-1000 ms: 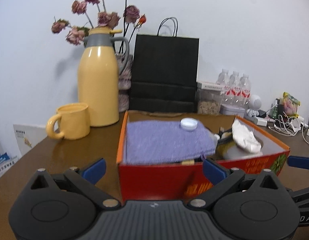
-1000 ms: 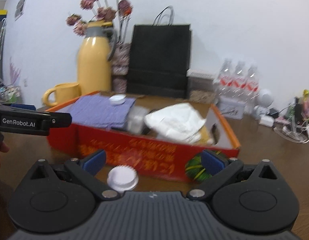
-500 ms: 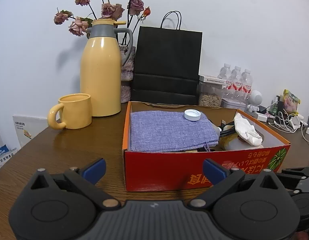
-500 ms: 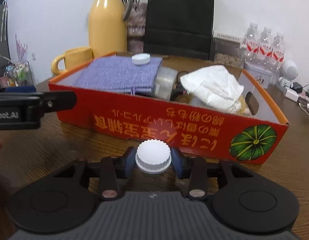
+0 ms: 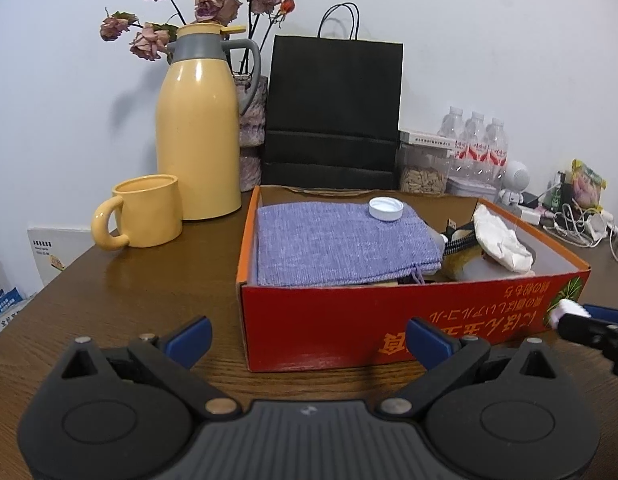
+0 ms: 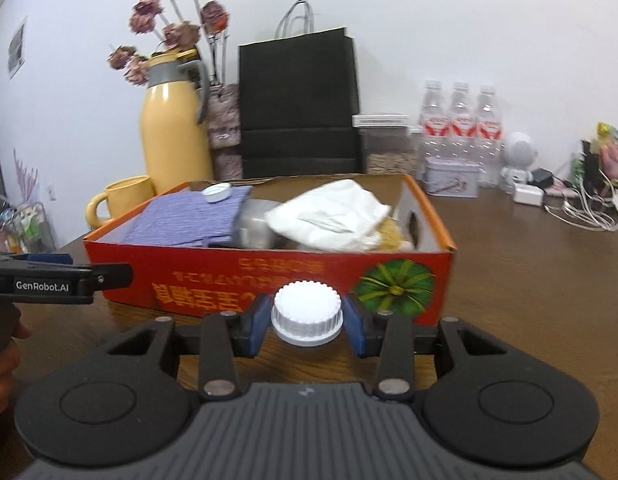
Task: Organize objects
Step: 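Carry the ridged cap over the box with the right tool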
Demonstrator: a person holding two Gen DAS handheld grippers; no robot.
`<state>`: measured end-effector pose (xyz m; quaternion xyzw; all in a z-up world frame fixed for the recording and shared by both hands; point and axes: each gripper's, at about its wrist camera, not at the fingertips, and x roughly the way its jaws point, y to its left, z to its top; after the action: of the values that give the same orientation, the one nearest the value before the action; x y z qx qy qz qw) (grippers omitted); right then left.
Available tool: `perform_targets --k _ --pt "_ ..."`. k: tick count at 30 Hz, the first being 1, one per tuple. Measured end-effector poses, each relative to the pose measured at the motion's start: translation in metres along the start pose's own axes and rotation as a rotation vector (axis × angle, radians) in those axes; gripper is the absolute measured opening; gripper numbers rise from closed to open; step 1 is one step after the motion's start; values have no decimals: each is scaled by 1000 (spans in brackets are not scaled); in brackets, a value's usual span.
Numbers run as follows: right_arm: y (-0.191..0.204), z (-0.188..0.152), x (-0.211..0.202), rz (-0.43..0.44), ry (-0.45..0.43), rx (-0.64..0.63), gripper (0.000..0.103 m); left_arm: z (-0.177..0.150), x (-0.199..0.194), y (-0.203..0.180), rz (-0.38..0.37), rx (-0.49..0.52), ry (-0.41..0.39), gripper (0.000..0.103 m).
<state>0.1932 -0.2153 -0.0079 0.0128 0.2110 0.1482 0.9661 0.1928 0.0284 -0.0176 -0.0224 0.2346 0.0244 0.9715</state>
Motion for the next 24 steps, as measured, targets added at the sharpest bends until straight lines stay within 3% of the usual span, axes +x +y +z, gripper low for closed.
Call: perform_targets --k 13,24 --pt "-6 7 -15 11 -77 -8 40 1 -8 -11 -8 15 -35 103" --pt "3 63 10 -6 -144 -84 40 41 -5 -21 -10 -7 -88 103"
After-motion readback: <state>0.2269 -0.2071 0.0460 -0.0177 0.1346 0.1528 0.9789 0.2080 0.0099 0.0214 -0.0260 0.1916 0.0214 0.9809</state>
